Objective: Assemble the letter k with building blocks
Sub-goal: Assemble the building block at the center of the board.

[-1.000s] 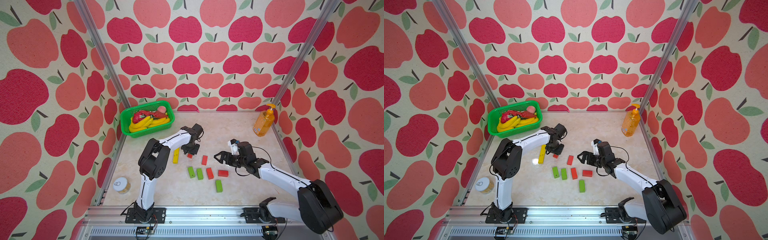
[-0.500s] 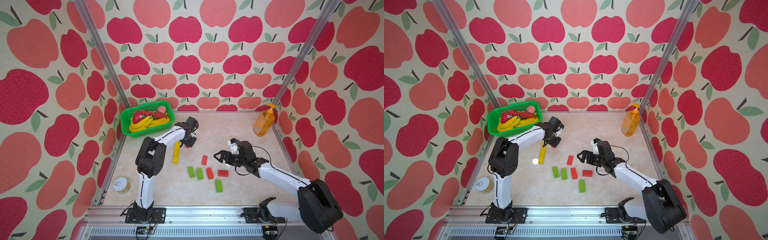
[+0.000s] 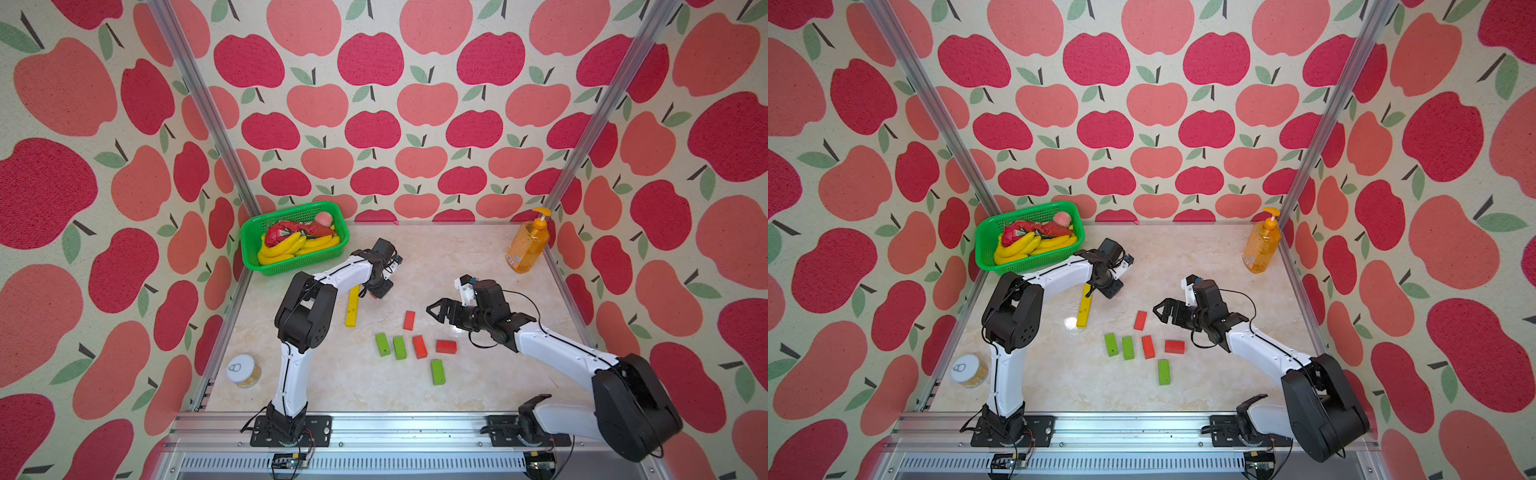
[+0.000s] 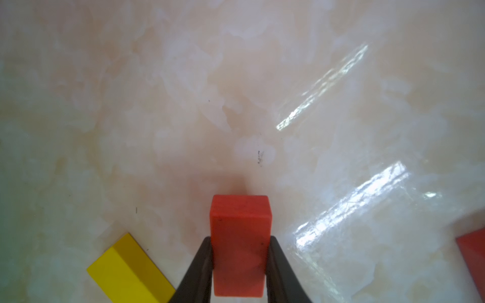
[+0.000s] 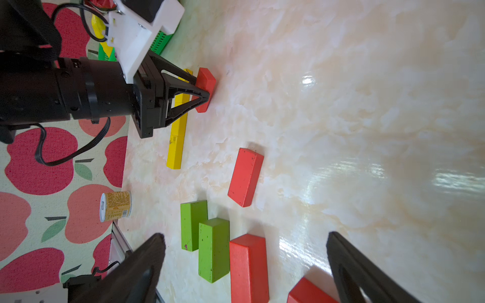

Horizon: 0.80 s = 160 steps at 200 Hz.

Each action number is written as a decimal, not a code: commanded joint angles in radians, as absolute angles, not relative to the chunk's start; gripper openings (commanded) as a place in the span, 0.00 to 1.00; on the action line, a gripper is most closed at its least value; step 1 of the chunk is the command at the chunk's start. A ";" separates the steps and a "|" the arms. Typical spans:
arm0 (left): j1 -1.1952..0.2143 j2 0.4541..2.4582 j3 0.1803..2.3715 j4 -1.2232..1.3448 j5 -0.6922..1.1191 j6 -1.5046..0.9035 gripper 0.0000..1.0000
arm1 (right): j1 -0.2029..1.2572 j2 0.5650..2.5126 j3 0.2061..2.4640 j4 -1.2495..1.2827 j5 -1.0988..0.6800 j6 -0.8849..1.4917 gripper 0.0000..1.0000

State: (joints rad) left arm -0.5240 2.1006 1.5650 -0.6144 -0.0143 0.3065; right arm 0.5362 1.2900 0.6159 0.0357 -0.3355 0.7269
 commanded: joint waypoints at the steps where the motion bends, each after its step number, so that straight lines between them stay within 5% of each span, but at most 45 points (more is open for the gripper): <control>1: -0.515 2.125 1.546 -0.595 -0.036 0.361 0.13 | 0.534 1.298 0.632 0.046 -0.352 0.737 0.99; 160: -0.515 2.095 1.504 -0.640 -0.064 0.448 0.14 | 0.537 1.282 0.623 0.057 -0.359 0.746 0.99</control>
